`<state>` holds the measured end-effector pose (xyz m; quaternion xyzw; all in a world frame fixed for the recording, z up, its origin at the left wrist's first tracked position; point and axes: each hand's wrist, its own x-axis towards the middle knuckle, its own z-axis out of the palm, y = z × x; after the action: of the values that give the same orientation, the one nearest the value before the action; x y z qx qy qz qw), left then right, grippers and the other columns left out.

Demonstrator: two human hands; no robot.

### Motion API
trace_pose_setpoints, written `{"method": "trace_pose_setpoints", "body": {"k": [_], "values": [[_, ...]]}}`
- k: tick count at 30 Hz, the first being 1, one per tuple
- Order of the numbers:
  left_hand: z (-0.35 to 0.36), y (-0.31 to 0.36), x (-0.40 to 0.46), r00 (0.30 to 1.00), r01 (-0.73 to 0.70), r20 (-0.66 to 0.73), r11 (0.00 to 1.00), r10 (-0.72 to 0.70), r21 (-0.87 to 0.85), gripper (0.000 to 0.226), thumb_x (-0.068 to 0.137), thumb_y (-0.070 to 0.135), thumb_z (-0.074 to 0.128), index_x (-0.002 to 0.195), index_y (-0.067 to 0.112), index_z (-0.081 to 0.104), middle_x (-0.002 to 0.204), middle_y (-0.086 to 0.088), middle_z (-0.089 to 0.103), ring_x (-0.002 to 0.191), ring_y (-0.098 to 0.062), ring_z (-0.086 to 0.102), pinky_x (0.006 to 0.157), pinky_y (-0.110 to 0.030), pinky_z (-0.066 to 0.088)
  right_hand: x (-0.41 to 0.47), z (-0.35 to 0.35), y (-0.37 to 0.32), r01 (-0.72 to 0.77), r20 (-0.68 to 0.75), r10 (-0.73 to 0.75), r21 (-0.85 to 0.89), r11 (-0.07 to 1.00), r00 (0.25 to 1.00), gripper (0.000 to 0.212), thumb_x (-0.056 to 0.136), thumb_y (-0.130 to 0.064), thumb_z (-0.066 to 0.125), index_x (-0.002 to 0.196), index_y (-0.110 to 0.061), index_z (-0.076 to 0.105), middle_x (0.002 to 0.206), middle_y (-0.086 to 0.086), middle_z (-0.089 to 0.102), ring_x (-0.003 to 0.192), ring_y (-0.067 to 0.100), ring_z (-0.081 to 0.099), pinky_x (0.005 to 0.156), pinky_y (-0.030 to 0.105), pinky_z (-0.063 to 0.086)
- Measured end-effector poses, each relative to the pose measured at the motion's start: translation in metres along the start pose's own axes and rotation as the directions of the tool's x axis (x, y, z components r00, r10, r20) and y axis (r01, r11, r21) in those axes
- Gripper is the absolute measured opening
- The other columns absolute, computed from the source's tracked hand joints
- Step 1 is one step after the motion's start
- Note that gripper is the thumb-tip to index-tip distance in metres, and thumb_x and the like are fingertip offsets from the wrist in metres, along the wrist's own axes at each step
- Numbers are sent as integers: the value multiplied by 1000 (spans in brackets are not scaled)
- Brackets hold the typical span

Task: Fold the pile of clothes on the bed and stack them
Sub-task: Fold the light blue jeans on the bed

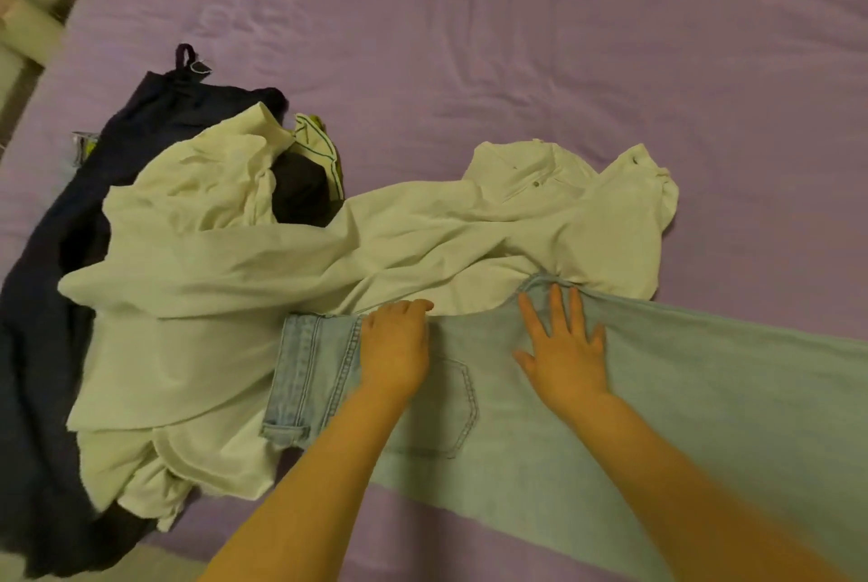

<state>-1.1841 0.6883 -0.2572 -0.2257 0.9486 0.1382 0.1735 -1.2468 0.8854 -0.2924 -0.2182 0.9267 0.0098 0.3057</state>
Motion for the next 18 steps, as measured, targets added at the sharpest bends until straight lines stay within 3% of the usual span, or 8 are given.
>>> {"method": "trace_pose_setpoints", "body": {"k": [5, 9, 12, 15, 18], "values": [[-20, -67, -6, 994, -68, 103, 959, 40, 277, 42, 97, 49, 40, 129, 23, 48, 131, 1, 53, 124, -23, 44, 108, -41, 27, -28, 11, -44, 42, -56, -39, 52, 998, 998, 75, 94, -61, 25, 148, -30, -18, 156, 11, -24, 144, 30, -21, 115, 55, 5], [-35, -84, 8, 974, -142, 219, 915, 61, 377, 53, 92, 62, 39, 125, 21, 49, 129, -3, 55, 121, -26, 45, 102, -43, 31, -33, 29, -69, 67, 8, -67, 33, 997, 998, 82, 92, -65, 28, 137, -31, -32, 156, 7, -26, 144, 30, -22, 114, 57, 8], [-45, -86, 14, 962, -181, 266, 877, 63, 446, 62, 86, 70, 42, 122, 20, 53, 125, -6, 54, 121, -27, 43, 98, -42, 33, -18, 32, -67, 26, 85, -28, 19, 999, 996, 85, 90, -68, 30, 139, -36, -31, 155, 3, -28, 144, 31, -21, 111, 61, 10], [-56, -77, 14, 937, -184, 347, 893, 33, 412, 60, 81, 73, 49, 102, 18, 56, 114, -7, 56, 107, -26, 50, 84, -38, 40, -13, 28, -70, 15, 135, -15, 5, 1000, 991, 84, 91, -66, 33, 144, -37, -25, 156, 3, -27, 144, 31, -20, 112, 62, 10], [-68, -70, 7, 864, -139, 502, 950, -21, 279, 59, 76, 72, 57, 95, 16, 49, 110, -4, 59, 86, -20, 53, 69, -32, 42, -27, 19, -75, 9, 108, -28, 168, 986, 994, 81, 93, -59, 39, 148, -36, -16, 158, 3, -21, 145, 29, -16, 115, 54, 9]]}}
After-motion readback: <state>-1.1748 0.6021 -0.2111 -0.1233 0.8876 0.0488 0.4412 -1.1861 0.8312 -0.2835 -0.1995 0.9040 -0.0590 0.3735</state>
